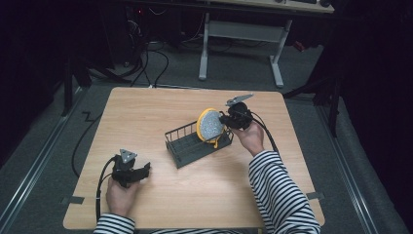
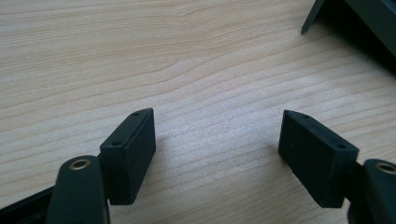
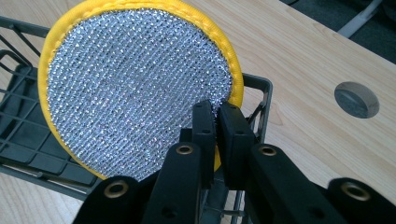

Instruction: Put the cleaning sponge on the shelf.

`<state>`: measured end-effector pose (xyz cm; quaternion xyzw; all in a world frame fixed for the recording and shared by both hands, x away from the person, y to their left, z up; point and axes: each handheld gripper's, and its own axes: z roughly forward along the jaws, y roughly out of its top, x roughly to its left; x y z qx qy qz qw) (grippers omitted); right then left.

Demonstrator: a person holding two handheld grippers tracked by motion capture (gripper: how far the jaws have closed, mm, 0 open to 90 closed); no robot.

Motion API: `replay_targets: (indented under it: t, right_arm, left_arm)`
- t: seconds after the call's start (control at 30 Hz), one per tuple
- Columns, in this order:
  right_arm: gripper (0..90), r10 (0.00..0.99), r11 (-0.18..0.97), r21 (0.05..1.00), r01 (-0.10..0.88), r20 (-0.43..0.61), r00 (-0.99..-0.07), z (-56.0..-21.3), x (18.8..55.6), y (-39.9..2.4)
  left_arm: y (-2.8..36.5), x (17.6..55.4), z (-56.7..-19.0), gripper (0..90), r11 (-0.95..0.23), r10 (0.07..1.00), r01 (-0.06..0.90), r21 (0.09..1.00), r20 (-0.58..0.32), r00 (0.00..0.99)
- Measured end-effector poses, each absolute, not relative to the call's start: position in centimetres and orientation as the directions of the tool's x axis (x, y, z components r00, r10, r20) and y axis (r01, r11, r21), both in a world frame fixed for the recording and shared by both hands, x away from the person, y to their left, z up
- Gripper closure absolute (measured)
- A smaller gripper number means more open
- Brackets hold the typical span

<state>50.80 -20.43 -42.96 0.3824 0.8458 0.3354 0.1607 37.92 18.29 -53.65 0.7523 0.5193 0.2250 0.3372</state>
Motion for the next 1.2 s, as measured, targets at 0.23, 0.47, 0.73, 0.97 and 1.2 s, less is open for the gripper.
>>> replay_targets:
  t: [0.23,0.47,0.73,0.97,1.2]
  right_arm:
    - [66.3,0.761,0.450,0.712,0.539,0.010,-0.649,-42.8,50.5,-20.8]
    - [56.5,0.784,0.393,0.755,0.525,0.023,-0.621,-41.6,49.2,-22.2]
    - [54.0,0.816,0.354,0.768,0.533,0.025,-0.578,-40.9,46.9,-24.9]
    - [53.1,0.844,0.308,0.777,0.548,0.043,-0.535,-41.5,43.9,-27.6]
    - [52.8,0.864,0.252,0.787,0.564,0.080,-0.497,-42.5,41.6,-29.8]
  left_arm:
    - [18.3,37.9,-53.7,28.1,-0.233,0.933,0.630,0.741,-0.012,0.360]
    - [18.3,37.9,-53.7,28.1,-0.233,0.933,0.630,0.741,-0.012,0.359]
    - [18.3,37.9,-53.7,28.1,-0.233,0.933,0.629,0.741,-0.012,0.360]
    - [18.3,37.9,-53.7,28.1,-0.233,0.933,0.629,0.741,-0.012,0.360]
    - [18.3,37.9,-53.7,28.0,-0.233,0.933,0.629,0.741,-0.012,0.360]
